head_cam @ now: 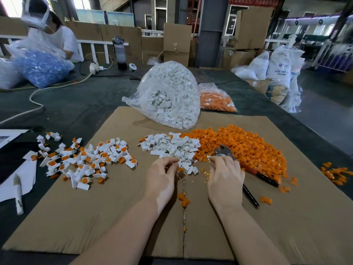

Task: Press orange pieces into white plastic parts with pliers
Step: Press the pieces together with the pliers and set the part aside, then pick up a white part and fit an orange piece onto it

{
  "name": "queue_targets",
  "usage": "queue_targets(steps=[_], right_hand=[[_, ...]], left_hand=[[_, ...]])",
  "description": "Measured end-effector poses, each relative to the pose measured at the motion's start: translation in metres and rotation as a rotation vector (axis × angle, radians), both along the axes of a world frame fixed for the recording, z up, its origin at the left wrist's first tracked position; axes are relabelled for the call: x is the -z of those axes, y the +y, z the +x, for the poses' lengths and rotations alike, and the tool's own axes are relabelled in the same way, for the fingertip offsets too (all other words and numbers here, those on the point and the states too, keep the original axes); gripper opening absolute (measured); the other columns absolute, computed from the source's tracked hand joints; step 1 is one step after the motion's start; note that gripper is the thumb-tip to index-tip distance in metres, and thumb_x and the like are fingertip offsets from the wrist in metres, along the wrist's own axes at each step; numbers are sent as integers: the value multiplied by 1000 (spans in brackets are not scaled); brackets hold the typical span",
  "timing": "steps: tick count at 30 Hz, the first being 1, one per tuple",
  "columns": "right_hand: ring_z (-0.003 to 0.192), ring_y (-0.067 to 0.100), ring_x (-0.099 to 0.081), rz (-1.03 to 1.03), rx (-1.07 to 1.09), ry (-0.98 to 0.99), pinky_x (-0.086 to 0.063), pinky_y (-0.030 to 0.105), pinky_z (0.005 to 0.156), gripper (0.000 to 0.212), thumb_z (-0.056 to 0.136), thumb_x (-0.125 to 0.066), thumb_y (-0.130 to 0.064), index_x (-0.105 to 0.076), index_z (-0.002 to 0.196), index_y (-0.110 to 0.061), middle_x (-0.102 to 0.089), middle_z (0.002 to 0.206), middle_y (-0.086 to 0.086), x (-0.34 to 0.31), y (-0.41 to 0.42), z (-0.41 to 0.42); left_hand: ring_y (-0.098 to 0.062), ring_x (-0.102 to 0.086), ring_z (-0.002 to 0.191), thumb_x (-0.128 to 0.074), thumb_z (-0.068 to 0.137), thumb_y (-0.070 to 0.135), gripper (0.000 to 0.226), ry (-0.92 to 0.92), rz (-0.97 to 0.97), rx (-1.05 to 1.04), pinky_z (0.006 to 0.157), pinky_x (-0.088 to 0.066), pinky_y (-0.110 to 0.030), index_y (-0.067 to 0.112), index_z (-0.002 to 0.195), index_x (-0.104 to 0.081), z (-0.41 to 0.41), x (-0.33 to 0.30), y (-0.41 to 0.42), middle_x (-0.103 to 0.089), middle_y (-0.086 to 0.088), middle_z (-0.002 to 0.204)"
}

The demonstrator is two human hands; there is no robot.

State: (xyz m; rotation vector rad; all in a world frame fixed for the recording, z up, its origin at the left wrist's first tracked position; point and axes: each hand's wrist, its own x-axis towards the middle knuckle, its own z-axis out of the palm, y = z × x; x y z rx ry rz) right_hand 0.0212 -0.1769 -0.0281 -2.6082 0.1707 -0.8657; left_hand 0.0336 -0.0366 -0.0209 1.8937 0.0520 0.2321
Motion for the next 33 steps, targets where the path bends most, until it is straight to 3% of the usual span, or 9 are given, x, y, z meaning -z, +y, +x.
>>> queue_targets(steps=[4,10,14,18,22,24,27,29,33], right_hand=[[95,35,-55,-51,17,56,-39,47,83,27,82,-62,5,-68,106,-6,-63,101,14,2,0,2],[108,27,-47,-107,33,162,-26,38,91,33,92,-46,-2,-60,120,-14,-56,118,7,5,-2,4],[113,25,-45,-116,33,180,-24,37,93,36,94,-43,-4,-57,125,-16,-54,123,5,4,-3,4],[116,25,-42,-118,40,191,-22,37,95,39,94,-42,-3,-54,128,-17,-52,127,5,4,-2,4],[127,21,-31,-169,54,242,-14,37,98,51,93,-36,-5,-36,141,-24,-38,143,-2,3,-2,5],[130,18,-25,-194,30,275,-10,37,96,57,94,-34,-8,-24,146,-28,-27,150,-6,3,-1,7],[129,18,-21,-225,-1,321,-14,39,98,67,92,-40,-8,-14,147,-34,-17,155,-8,3,0,10],[127,18,-21,-246,-10,337,-13,38,95,68,90,-42,-7,-16,147,-35,-18,154,-10,3,-1,11],[124,16,-26,-223,-1,301,-9,34,88,59,89,-40,-3,-34,139,-35,-32,146,-14,3,-2,10]], left_hand=[[-3,-56,79,-56,92,15,16,-13,19,7,63,-37,1,24,97,-69,0,0,2,-64,6,88],[-3,-56,75,-55,92,14,17,-22,25,23,60,-36,0,21,97,-70,-1,-1,4,-62,9,77],[-7,-59,75,-55,93,14,18,-3,-3,36,61,-39,-3,22,95,-70,-2,-2,4,-63,7,74],[-14,-60,89,-54,93,15,19,9,-17,54,78,-44,-18,28,91,-67,-2,-1,4,-63,6,82],[-17,-60,95,-54,93,15,20,15,-17,56,85,-45,-24,30,90,-67,-3,-2,4,-63,4,87],[-15,-59,96,-54,93,16,19,12,-11,57,84,-45,-20,30,91,-67,-3,-2,4,-63,4,89],[-6,-53,96,-52,94,16,20,-6,52,49,73,-35,2,31,91,-65,-4,-2,4,-61,10,96],[-3,-49,98,-51,95,14,22,-24,85,47,71,-29,8,30,93,-65,-3,-2,5,-59,8,102],[-5,-46,95,-48,95,9,24,-62,176,-9,70,-28,3,21,101,-68,2,-2,14,-56,2,104]])
